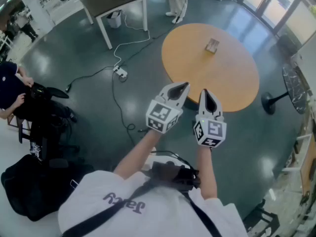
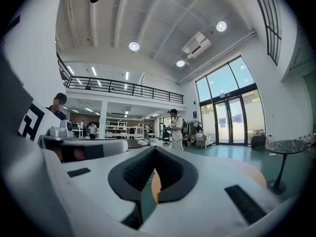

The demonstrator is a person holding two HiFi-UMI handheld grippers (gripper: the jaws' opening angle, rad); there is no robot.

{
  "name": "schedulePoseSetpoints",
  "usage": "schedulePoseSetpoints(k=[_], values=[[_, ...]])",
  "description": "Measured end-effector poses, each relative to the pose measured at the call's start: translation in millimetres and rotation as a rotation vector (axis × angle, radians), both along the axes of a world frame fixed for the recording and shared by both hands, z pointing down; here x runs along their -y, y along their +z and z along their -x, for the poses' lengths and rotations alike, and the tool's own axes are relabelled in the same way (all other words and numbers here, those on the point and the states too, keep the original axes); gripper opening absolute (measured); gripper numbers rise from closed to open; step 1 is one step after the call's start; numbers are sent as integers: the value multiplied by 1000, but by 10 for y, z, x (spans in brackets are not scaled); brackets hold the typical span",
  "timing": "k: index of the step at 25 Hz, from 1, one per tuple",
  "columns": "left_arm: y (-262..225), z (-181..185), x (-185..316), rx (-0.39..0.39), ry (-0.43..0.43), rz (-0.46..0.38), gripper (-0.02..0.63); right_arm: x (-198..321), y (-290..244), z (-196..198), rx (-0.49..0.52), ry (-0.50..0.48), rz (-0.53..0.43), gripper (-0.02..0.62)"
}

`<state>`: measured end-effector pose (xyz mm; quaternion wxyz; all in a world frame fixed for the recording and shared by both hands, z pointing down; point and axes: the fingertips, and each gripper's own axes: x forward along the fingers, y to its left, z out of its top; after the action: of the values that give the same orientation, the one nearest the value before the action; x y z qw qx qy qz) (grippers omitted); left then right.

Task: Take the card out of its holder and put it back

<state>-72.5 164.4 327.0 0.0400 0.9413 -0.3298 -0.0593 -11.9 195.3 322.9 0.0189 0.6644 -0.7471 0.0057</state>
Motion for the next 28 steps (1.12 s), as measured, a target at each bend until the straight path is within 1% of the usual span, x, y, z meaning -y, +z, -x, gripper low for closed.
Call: schedulePoseSetpoints(k=[8,13,17,22,28], values=[[100,173,53,11,26,9,12,52,42,217,1,9,0,20],[190,268,43,13,48,22,12,28,122,290,25,45,12,21],[233,322,10,3,67,46,12,-18,166,319,41,69,25,21],[311,362,-27,-5,91,57,12,-67,246,364,42,92,42,21],[284,442,0,-23,86,55,12,-85,242,488,21,82,48,21]])
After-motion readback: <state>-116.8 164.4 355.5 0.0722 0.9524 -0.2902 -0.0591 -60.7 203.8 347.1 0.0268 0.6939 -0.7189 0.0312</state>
